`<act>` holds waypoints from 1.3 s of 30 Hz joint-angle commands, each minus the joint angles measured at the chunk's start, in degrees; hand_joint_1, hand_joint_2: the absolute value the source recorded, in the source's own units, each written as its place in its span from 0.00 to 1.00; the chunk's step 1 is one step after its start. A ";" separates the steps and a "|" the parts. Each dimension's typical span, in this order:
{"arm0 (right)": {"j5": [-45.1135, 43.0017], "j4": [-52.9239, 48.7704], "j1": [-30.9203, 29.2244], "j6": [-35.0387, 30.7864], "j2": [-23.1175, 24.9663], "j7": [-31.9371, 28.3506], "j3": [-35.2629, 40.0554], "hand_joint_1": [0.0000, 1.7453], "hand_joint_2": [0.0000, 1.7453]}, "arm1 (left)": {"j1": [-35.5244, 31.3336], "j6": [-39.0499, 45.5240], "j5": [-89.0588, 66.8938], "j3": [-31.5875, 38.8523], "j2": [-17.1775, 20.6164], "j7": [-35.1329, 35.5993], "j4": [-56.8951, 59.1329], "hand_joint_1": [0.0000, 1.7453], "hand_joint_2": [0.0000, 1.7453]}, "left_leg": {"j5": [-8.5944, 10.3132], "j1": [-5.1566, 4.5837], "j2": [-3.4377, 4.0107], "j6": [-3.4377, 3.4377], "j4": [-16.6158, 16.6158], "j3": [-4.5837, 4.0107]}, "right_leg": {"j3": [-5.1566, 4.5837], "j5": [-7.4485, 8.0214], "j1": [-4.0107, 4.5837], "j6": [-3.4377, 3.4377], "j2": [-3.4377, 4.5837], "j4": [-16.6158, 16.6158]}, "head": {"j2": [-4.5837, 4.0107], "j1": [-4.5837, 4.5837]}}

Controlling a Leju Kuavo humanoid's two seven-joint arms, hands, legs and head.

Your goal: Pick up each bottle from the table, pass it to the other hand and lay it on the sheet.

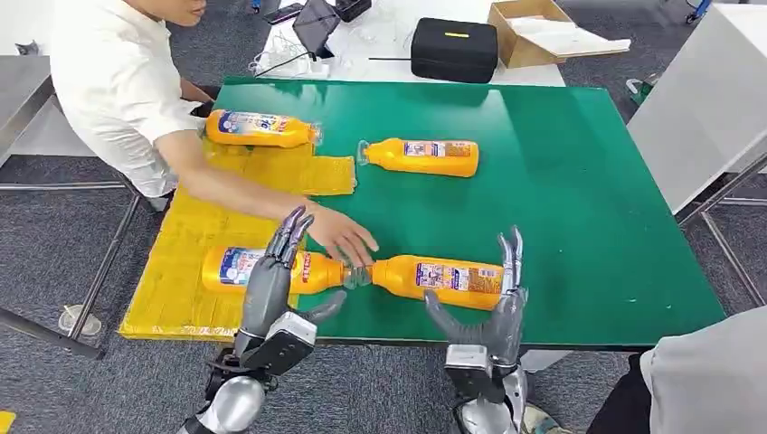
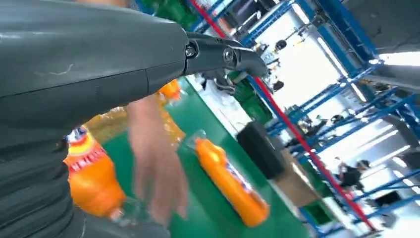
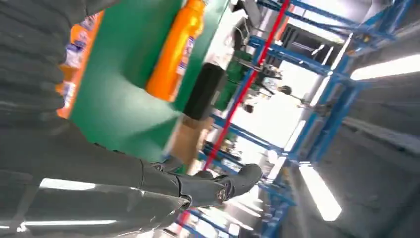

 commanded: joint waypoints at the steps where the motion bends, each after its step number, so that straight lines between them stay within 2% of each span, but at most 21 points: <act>1: 29.02 9.00 0.58 0.04 1.22 0.11 -17.95 0.00 1.00 | 2.97 2.49 12.39 -2.52 -3.44 5.63 -0.56 0.00 1.00 | -0.07 0.02 -0.16 0.02 -0.06 0.23 | 0.29 -0.07 0.03 -0.04 -0.15 -0.11 | 0.00 -0.02; 3: 29.93 9.09 0.04 0.04 1.20 0.11 -19.00 0.00 1.00 | 2.12 3.97 13.61 -2.39 -4.09 5.87 1.52 0.00 1.00 | -0.06 -0.01 -0.25 0.05 -0.05 0.17 | 0.24 -0.10 -0.01 -0.02 -0.25 -0.08 | 0.00 0.00; 6: 36.19 11.07 -2.29 0.04 2.22 0.11 -22.56 0.00 1.00 | 0.85 7.08 14.40 -2.17 -3.98 5.09 3.40 0.00 1.00 | -0.15 0.00 -0.21 0.08 -0.01 0.29 | 0.39 -0.16 0.01 -0.05 -0.17 -0.06 | 0.00 -0.02; 10: 40.15 14.50 -4.87 0.04 2.59 0.11 -25.43 0.00 1.00 | 0.78 6.91 14.80 -2.21 -3.44 5.15 2.73 0.00 1.00 | -0.15 0.00 -0.03 0.05 -0.04 0.35 | 0.40 -0.10 0.00 -0.09 0.02 -0.07 | 0.00 -0.02; 11: 41.85 15.30 -5.27 0.04 2.50 0.59 -25.98 0.00 1.00 | 0.80 6.87 14.96 -2.22 -3.46 5.21 2.68 0.00 1.00 | -0.06 0.00 -0.09 0.03 -0.07 0.14 | 0.20 -0.03 0.00 -0.04 -0.04 -0.09 | 0.00 -0.02; 12: 44.28 17.93 -6.55 0.04 1.45 2.71 -25.55 0.00 1.00 | 0.64 6.63 15.01 -2.58 -3.42 5.22 2.78 0.00 1.00 | -0.16 0.01 -0.06 0.03 -0.04 0.37 | 0.41 -0.11 0.02 -0.12 0.01 -0.06 | 0.00 -0.02; 13: 45.29 21.35 -8.05 0.04 -0.64 6.02 -23.20 0.00 1.00 | 0.50 6.31 15.28 -2.91 -3.44 5.16 2.88 0.00 1.00 | -0.05 0.02 -0.09 0.03 -0.05 0.12 | 0.17 -0.01 0.03 -0.04 -0.04 -0.10 | 0.00 -0.02; 19: 44.04 28.94 -11.64 0.04 -6.29 14.34 -15.80 0.00 1.00 | 0.35 6.33 16.53 -3.76 -3.66 4.81 2.78 0.00 1.00 | -0.16 0.01 0.13 0.09 -0.01 0.37 | 0.38 -0.04 0.04 -0.06 0.17 -0.11 | 0.00 -0.04; 20: 43.30 30.26 -12.03 0.04 -6.86 15.96 -14.71 0.00 1.00 | 0.33 6.88 16.22 -3.80 -3.58 4.63 2.82 0.00 1.00 | -0.04 0.00 -0.02 0.07 -0.05 0.11 | 0.16 -0.01 0.01 -0.02 -0.03 -0.10 | 0.00 0.00; 23: 41.94 37.22 -14.41 0.04 -8.75 20.06 -11.73 0.00 1.00 | 0.75 7.24 15.64 -3.64 -3.31 4.34 2.27 0.00 1.00 | -0.06 0.01 0.04 0.07 -0.03 0.11 | 0.16 0.00 0.01 -0.02 0.02 -0.10 | 0.00 0.00; 24: 41.53 39.21 -15.39 0.04 -9.64 21.19 -10.59 0.00 1.00 | 0.88 7.09 15.63 -3.71 -3.25 4.34 1.94 0.00 1.00 | -0.17 0.02 0.07 0.09 -0.01 0.37 | 0.41 -0.09 0.02 -0.07 0.07 -0.10 | 0.00 -0.02; 25: 40.67 41.13 -16.15 0.37 -9.96 21.77 -10.11 0.00 1.00 | 0.93 6.98 15.45 -3.91 -3.16 4.32 1.78 0.00 1.00 | -0.06 0.00 0.04 0.06 -0.04 0.10 | 0.14 0.00 0.00 -0.02 0.02 -0.09 | 0.00 -0.04; 39: 37.25 44.69 -18.02 0.32 -10.65 22.05 -7.31 0.00 1.00 | 1.01 6.08 14.77 -4.86 -2.79 4.49 1.28 0.00 1.00 | -0.07 0.00 -0.06 0.06 -0.01 0.18 | 0.22 -0.04 0.02 -0.04 -0.05 -0.06 | 0.00 -0.02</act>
